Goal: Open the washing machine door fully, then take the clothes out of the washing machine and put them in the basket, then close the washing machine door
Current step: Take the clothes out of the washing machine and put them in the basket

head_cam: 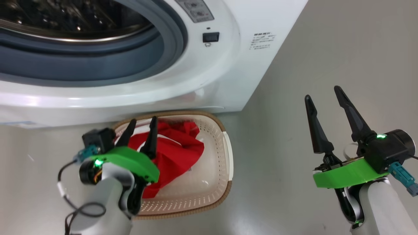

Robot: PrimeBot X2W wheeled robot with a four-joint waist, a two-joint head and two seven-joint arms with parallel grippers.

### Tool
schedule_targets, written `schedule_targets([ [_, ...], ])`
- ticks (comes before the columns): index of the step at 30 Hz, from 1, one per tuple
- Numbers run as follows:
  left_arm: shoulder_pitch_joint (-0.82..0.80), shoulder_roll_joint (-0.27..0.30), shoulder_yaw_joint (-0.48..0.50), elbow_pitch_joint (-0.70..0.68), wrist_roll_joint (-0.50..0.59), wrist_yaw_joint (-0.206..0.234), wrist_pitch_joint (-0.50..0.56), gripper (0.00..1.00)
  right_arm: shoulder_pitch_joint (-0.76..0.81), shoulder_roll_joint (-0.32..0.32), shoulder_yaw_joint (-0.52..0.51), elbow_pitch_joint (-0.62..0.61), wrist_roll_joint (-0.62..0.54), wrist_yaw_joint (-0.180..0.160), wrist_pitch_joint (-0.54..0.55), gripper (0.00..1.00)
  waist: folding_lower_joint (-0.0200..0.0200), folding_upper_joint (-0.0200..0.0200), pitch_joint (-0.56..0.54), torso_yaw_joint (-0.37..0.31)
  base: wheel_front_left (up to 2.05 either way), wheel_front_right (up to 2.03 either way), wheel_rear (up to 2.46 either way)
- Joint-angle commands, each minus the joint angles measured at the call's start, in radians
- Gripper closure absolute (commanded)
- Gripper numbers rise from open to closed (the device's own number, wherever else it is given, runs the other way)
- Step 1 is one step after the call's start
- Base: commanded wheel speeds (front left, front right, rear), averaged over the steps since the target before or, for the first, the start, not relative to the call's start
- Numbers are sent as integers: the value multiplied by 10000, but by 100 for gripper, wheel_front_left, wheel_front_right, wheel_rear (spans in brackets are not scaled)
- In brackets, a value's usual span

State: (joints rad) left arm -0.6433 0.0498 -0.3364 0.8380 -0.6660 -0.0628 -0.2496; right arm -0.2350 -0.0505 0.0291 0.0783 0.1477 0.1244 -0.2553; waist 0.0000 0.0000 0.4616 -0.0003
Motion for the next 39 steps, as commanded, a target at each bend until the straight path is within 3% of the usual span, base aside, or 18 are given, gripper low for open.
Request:
schedule_targets([
  [1,367,226,474,-285,82,-61,-120,0,66,3,157,-162,33,63,-65,0,0,0,-292,131,0,0,0],
  [9,1393,28,1673,-1593,286,-403,-121,0,214,3,-5,209,260,63,-65,0,0,0,-1140,293,0,0,0],
  [17,2480,9,2015,-4093,2163,-374,-121,0,448,3,-163,513,330,63,-65,0,0,0,-2030,476,0,0,0],
  [23,3486,7,2214,-5579,2746,-190,-122,0,668,3,-211,602,328,63,-65,0,0,0,-2697,538,0,0,0],
  [39,5347,36,2990,-6494,3374,114,-122,0,1714,3,-483,576,43,63,-65,0,0,0,-4280,482,0,0,0],
])
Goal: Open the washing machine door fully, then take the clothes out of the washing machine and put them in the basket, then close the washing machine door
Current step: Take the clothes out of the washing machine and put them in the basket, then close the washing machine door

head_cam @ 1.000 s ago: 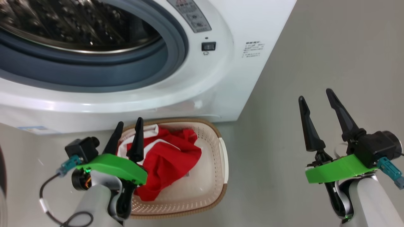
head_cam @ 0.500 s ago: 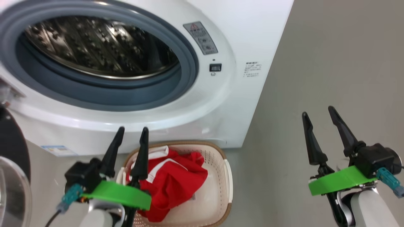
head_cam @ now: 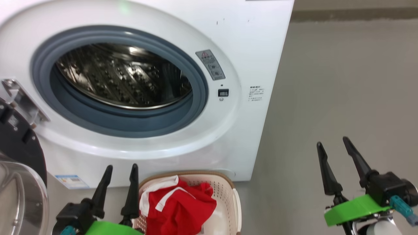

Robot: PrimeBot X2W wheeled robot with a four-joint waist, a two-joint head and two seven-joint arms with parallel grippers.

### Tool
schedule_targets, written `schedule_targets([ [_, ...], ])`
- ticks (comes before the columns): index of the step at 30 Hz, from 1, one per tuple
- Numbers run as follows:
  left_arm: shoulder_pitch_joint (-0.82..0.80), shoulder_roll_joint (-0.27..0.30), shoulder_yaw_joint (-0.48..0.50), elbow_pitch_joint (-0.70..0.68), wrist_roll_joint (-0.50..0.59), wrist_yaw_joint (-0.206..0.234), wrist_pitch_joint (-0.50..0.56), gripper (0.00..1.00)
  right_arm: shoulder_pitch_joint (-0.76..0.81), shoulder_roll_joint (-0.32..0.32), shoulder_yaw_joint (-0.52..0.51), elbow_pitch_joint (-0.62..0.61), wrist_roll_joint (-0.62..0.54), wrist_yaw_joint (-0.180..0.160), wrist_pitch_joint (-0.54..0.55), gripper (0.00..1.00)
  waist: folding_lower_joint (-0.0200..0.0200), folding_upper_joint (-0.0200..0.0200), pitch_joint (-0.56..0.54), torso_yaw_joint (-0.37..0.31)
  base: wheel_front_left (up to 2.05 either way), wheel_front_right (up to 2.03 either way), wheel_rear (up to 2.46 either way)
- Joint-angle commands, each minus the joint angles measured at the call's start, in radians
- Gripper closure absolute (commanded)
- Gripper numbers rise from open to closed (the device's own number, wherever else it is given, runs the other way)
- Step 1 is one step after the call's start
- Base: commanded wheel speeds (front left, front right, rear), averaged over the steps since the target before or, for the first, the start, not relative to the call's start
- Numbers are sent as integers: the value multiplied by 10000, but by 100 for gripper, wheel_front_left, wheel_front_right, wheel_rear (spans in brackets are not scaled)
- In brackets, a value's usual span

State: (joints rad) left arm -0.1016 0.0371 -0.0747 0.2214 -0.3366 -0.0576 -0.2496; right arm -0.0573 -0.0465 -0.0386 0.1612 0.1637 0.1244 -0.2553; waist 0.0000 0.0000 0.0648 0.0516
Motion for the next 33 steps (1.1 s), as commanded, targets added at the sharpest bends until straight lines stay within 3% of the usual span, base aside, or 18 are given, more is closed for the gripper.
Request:
schedule_targets([
  [1,22,167,413,-367,109,69,-122,0,25,-37,182,-265,-127,63,-65,0,0,0,-399,-43,0,0,0],
  [22,910,230,723,-928,561,398,-122,0,772,-37,-18,-480,-221,63,-65,0,0,0,-850,-199,-4,4,0],
  [33,879,226,664,-978,625,485,-122,0,720,-37,-63,-444,-214,63,-65,0,0,0,-764,-222,-119,119,0],
])
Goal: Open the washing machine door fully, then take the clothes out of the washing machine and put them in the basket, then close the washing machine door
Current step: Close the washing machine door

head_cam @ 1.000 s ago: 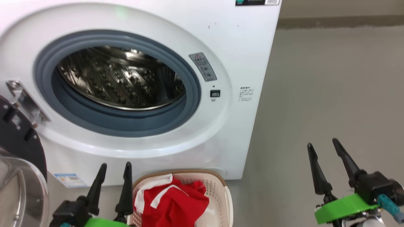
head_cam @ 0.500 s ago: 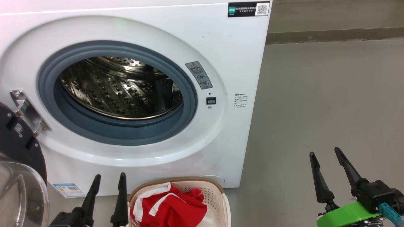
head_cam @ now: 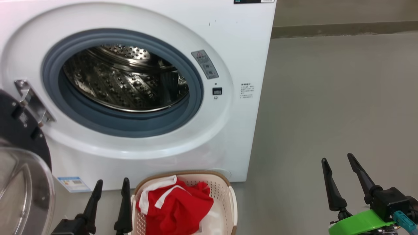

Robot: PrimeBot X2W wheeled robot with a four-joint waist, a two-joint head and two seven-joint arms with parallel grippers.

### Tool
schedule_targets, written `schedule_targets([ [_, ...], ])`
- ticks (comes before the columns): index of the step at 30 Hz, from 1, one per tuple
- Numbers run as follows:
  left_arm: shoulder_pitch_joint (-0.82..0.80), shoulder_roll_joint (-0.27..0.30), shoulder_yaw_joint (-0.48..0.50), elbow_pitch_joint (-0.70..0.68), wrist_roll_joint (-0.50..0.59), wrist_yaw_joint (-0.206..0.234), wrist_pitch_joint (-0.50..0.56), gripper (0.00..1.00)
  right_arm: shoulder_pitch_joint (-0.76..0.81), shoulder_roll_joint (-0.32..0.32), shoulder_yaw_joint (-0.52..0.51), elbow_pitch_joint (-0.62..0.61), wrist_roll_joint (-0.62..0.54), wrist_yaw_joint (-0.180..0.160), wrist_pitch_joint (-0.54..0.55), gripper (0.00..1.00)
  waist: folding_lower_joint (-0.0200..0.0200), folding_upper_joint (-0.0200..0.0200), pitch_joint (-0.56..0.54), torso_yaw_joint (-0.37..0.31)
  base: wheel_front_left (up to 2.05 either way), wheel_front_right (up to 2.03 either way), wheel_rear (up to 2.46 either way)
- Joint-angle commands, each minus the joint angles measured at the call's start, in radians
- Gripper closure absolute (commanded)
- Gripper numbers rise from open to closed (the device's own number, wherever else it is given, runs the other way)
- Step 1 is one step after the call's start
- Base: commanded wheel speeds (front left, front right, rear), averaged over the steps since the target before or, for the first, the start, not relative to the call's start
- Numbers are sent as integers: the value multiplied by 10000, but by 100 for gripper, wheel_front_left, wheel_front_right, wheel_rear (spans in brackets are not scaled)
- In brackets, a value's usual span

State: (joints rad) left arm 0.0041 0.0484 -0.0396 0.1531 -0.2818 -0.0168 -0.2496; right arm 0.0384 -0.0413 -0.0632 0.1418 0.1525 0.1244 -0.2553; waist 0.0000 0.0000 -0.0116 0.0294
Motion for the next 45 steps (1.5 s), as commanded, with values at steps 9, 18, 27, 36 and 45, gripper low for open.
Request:
schedule_targets([
  [9,-219,123,226,-400,88,21,-122,0,-275,-89,138,-227,-81,63,-65,0,0,0,65,28,-178,178,0],
  [18,-222,116,200,-586,81,-34,-122,0,-283,-89,120,-235,-95,63,-65,0,0,0,96,142,-59,59,0],
  [27,-142,101,20,-647,137,185,-112,0,-245,-89,137,-239,-70,63,-65,0,0,0,81,347,0,0,0],
  [36,-181,147,-87,-793,277,414,-25,0,-212,-89,240,-307,-77,63,-65,0,0,0,113,925,0,0,0],
  [45,-193,181,-152,-1263,513,816,185,0,-274,-89,430,-420,-164,63,-65,0,0,0,254,1953,0,0,0],
])
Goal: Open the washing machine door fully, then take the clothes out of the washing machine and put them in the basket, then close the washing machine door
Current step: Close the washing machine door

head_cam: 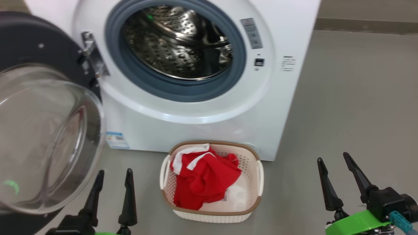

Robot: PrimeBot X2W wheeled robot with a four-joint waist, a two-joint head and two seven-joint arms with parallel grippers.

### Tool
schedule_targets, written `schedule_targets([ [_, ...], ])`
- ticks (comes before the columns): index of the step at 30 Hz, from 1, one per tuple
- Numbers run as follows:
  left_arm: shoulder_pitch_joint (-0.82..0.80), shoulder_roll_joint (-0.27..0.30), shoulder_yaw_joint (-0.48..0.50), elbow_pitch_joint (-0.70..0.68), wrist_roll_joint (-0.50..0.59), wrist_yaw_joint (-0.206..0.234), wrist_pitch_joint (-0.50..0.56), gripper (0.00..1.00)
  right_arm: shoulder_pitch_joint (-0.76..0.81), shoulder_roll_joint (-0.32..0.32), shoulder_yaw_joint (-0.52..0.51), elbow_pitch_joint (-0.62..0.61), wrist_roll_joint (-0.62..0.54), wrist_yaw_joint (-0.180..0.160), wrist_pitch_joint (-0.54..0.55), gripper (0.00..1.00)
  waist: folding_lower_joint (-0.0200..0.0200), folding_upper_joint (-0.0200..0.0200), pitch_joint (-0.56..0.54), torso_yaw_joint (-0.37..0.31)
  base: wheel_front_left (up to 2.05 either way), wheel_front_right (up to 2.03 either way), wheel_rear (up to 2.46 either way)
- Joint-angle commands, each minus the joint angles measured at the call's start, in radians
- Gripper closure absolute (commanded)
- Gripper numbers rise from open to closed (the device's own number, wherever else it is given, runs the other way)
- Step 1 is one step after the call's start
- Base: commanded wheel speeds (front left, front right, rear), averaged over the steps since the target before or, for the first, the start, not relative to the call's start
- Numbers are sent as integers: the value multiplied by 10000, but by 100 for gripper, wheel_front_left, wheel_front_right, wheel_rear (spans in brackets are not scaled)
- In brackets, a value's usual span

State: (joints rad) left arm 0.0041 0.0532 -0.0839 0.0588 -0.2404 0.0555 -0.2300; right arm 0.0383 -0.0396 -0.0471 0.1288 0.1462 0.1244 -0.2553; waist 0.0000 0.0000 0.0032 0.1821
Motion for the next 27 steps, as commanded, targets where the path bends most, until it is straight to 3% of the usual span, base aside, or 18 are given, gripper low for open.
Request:
schedule_targets([
  [1,-197,131,283,-404,118,139,0,0,-293,-106,297,-313,-125,63,-65,0,0,0,133,573,0,0,0],
  [15,-140,130,277,-961,238,672,124,0,-524,-106,682,-558,-280,63,-65,0,0,0,277,2310,0,0,0],
  [27,18,156,340,-1150,141,856,84,0,-459,-106,859,-549,-280,63,-65,0,0,0,129,3090,0,0,0],
])
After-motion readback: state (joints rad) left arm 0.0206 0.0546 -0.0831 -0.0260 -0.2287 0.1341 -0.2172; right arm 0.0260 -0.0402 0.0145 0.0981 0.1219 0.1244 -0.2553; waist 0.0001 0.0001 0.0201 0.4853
